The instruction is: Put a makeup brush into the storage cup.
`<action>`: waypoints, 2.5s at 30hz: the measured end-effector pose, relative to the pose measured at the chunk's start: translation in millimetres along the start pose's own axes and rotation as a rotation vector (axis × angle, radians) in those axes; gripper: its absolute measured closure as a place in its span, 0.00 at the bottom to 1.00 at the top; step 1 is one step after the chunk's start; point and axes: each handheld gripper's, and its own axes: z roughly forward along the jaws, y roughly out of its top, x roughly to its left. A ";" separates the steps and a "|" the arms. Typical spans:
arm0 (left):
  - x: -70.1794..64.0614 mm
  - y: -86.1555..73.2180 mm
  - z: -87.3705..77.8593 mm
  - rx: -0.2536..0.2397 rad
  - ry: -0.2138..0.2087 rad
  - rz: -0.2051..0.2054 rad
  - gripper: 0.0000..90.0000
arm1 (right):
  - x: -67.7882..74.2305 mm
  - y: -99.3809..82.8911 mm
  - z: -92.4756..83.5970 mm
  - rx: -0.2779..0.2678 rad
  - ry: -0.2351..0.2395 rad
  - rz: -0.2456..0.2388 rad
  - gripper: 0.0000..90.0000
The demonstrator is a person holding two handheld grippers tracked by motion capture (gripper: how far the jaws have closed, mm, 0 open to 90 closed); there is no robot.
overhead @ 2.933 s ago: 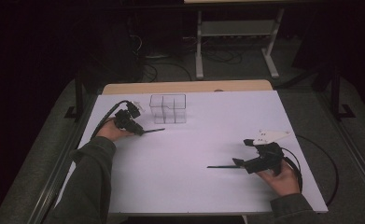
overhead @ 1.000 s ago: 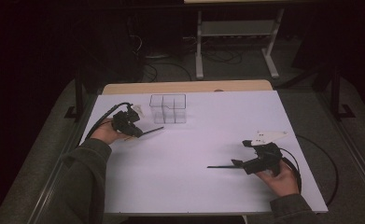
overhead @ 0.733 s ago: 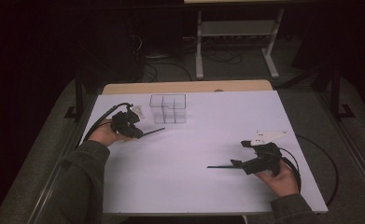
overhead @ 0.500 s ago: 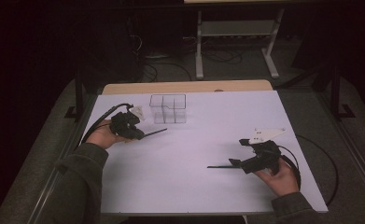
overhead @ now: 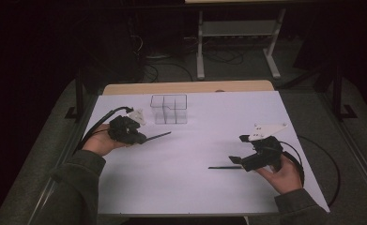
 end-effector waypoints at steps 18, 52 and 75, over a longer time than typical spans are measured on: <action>-33.1 -4.3 -16.4 -0.033 -0.011 0.076 0.93 | 10.3 39.3 2.1 0.028 0.055 -0.060 0.22; -84.3 40.3 -10.5 -0.117 -0.082 0.251 0.93 | 33.7 96.4 26.2 0.107 0.221 -0.240 0.34; -100.3 65.8 -4.5 -0.113 -0.103 0.326 0.93 | 46.5 103.4 43.8 0.187 0.327 -0.318 0.48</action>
